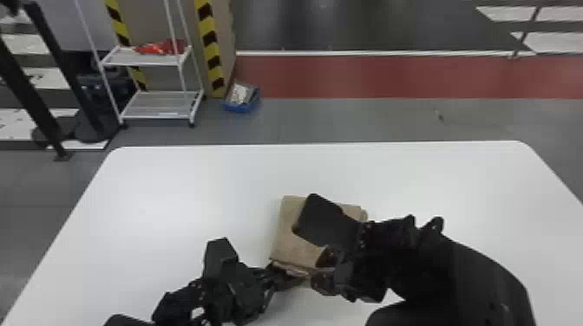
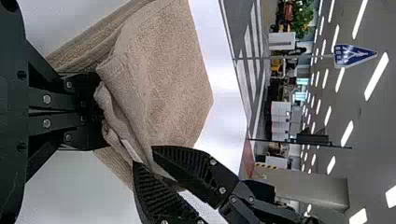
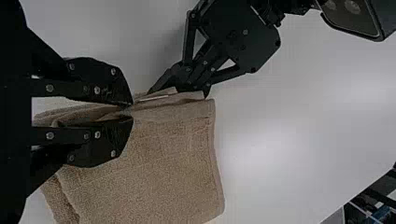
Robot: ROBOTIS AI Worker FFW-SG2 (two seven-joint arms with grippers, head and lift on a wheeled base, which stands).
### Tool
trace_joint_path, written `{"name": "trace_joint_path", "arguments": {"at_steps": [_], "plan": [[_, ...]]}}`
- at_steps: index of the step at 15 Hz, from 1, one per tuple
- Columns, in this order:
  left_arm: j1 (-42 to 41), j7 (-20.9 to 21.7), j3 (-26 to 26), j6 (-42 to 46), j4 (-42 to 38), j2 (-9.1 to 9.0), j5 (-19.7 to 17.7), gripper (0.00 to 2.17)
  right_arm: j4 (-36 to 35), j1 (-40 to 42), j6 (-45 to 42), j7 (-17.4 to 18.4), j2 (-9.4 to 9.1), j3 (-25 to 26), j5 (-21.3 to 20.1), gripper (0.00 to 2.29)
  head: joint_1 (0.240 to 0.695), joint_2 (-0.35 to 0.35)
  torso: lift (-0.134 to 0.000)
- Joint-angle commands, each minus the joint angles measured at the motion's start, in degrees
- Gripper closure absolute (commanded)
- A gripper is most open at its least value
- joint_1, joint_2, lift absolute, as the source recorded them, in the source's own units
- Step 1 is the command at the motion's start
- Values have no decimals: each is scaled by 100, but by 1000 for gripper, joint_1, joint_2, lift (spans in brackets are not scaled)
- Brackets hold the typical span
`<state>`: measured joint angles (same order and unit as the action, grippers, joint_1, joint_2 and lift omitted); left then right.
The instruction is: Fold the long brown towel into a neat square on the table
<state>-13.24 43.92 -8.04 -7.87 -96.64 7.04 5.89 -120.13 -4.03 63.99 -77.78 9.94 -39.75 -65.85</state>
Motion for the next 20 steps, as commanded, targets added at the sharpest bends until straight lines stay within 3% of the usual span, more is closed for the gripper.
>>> {"name": "trace_joint_path", "arguments": {"at_steps": [1, 6, 7, 9, 11, 16, 20], "plan": [[-3, 3, -5, 0, -31, 8, 0, 2098, -230, 78, 66, -54, 43, 28, 28, 566, 695, 31, -124], [-55, 11, -5, 0, -101, 26, 0, 2098, -608, 201, 119, -54, 43, 398, 266, 559, 695, 32, -124], [-64, 11, -5, 0, -110, 26, 0, 2098, -599, 192, 101, -54, -1, 512, 266, 684, 695, 29, -124], [-91, 11, -14, 0, -127, 35, 0, 2098, -529, 192, 66, -54, -107, 925, 749, 1467, 695, 16, -124], [-91, 11, -22, 0, -127, 35, 0, 2098, -511, 192, -22, -54, -142, 1224, 969, 2084, 695, 9, -124], [-91, 3, -31, 0, -127, 26, 0, 2098, -283, 307, -92, -54, -63, 1347, 776, 2111, 695, -25, -124], [-73, 3, -22, 0, -119, 26, 0, 2098, -265, 509, -110, -54, 113, 1364, 679, 2111, 695, -44, -124]]}}
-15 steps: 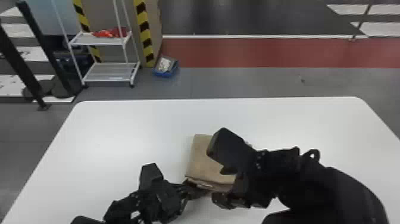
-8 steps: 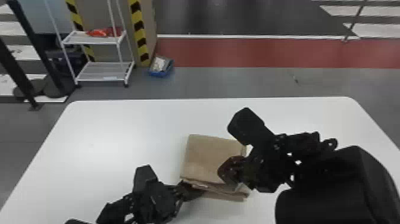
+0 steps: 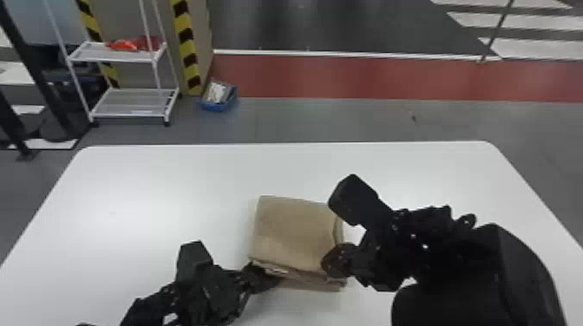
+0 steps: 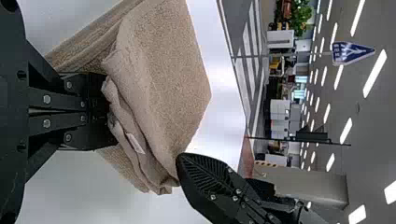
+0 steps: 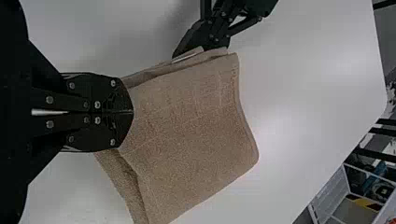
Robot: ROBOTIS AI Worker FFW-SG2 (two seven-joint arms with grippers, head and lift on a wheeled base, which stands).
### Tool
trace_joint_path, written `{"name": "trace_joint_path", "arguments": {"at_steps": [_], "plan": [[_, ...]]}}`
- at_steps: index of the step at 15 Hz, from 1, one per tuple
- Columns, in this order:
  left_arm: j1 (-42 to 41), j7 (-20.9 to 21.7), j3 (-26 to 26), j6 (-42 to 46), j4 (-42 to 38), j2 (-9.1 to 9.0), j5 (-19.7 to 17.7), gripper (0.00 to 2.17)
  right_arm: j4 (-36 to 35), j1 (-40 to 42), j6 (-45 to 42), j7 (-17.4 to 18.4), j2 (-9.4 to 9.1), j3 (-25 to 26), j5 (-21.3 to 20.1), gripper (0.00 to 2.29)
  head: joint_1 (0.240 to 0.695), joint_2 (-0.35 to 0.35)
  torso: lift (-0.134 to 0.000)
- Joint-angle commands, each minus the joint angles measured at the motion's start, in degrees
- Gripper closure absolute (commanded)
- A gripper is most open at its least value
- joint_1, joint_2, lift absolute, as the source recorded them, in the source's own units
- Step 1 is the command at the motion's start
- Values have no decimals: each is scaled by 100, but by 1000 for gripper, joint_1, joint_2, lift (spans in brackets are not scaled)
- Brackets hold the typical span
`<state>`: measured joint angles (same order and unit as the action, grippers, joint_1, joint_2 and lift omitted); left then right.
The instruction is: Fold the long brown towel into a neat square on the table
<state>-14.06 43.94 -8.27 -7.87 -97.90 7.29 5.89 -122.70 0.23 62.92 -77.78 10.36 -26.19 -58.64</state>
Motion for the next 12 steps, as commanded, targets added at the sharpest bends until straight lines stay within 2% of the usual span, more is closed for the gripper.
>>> {"name": "trace_joint_path", "arguments": {"at_steps": [1, 7, 12], "plan": [[9, 0, 1, 0, 8, 0, 0, 2098, -8, 117, -2, -54, 106, 27, -77, 2111, 695, -49, -124], [9, 9, 36, -18, -9, -9, 0, 2094, 159, 205, -266, -54, 106, 202, -104, 2111, 695, -82, -124], [18, 36, 45, -246, -97, 0, 44, 2094, 651, 21, -846, -54, 80, 361, -262, 2111, 695, -87, -124]]}}
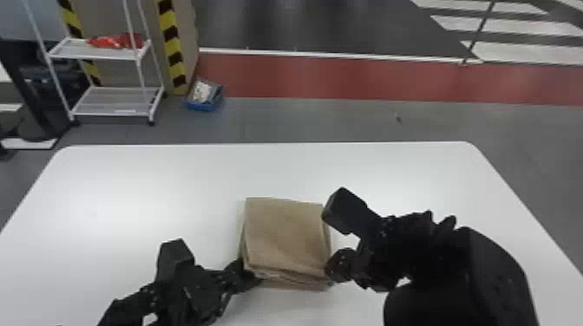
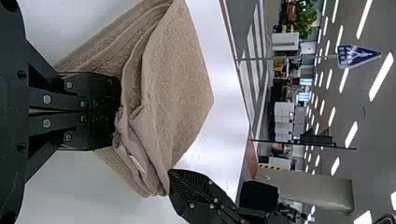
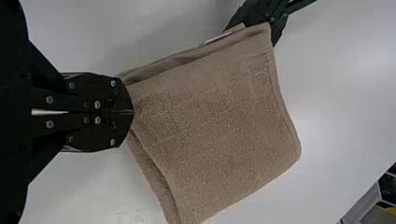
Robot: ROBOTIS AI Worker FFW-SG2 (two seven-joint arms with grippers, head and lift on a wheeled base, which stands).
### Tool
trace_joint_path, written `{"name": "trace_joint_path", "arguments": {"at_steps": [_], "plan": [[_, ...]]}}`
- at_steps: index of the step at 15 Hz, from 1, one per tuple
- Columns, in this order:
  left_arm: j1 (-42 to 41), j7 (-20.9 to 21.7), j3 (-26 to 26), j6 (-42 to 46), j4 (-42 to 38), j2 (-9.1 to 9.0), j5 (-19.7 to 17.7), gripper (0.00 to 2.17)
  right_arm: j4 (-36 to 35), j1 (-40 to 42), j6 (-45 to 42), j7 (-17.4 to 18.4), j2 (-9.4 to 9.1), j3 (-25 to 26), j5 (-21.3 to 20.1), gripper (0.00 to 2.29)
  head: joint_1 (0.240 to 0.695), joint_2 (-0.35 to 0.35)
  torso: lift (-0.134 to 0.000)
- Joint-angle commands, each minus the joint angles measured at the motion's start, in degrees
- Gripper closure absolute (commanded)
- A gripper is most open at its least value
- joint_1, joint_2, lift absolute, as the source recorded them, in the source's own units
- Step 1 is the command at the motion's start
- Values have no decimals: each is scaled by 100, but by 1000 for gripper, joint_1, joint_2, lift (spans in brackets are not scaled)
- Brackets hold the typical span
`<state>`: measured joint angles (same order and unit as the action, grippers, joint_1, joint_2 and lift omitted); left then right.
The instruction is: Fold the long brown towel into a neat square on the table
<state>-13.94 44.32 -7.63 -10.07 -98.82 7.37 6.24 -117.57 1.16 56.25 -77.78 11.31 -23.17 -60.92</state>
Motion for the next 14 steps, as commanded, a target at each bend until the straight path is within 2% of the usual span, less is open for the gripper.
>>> {"name": "trace_joint_path", "arguments": {"at_steps": [1, 6, 8, 9, 12, 14], "plan": [[6, -3, -37, -44, -6, -8, 36, 2094, 208, -160, -214, -54, -23, 85, -34, 2111, 695, -90, -124], [6, -20, -55, -184, -15, -34, 62, 2098, 472, -441, -443, -54, -67, 269, 1, 2111, 695, -109, -124], [6, -20, -55, -184, -15, -43, 71, 2094, 314, -467, -408, -54, -103, 410, 168, 2111, 695, -114, -124], [6, -20, -55, -202, -15, -43, 80, 2094, 182, -476, -355, -54, -111, 533, 388, 2111, 695, -114, -124], [6, -29, -63, -237, -15, -52, 132, 2098, 103, -661, -320, -54, -472, 867, 836, 2111, 695, -105, -124], [6, -29, -81, -237, -32, -52, 150, 2094, 437, -731, -373, 44, -604, 849, 951, 2111, 695, -91, -124]]}}
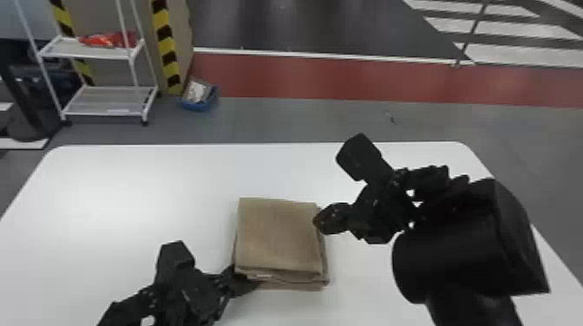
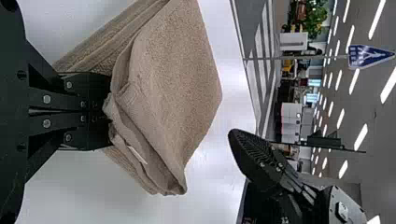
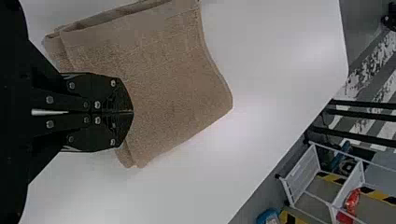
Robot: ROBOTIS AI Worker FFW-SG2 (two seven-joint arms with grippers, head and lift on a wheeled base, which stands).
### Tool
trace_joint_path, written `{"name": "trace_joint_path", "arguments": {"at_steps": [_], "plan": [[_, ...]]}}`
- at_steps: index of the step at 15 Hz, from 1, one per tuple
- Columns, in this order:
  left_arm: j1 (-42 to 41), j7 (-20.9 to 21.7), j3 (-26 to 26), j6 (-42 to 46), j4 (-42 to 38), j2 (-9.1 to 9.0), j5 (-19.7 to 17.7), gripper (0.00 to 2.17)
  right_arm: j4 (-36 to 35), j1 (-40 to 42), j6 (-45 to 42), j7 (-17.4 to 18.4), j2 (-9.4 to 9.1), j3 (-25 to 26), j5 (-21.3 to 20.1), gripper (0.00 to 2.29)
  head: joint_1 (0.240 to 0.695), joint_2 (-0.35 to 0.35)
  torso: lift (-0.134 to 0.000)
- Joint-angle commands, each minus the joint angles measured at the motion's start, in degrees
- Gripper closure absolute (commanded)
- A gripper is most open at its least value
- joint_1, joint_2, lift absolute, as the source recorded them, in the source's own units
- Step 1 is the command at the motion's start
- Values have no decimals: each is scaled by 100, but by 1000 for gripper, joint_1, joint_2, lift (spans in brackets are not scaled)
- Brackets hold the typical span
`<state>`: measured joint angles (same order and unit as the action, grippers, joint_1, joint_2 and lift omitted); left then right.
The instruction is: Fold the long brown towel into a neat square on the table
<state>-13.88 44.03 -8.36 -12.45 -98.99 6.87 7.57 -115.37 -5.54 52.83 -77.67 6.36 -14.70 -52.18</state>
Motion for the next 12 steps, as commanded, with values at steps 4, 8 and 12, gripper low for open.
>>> {"name": "trace_joint_path", "arguments": {"at_steps": [4, 8, 12], "plan": [[-9, 0, -52, -17, -67, -1, 25, 2094, 946, -176, -365, 243, -240, -192, -284, 2111, 695, -69, -124], [-27, 0, -52, -52, -138, 16, 25, 2094, 1552, -484, -505, 445, -240, 28, -442, 2111, 695, -85, -124], [-27, 0, -52, -52, -138, 25, 25, 2094, 1605, -510, -523, 463, -232, 107, -451, 2111, 695, -112, -124]]}}
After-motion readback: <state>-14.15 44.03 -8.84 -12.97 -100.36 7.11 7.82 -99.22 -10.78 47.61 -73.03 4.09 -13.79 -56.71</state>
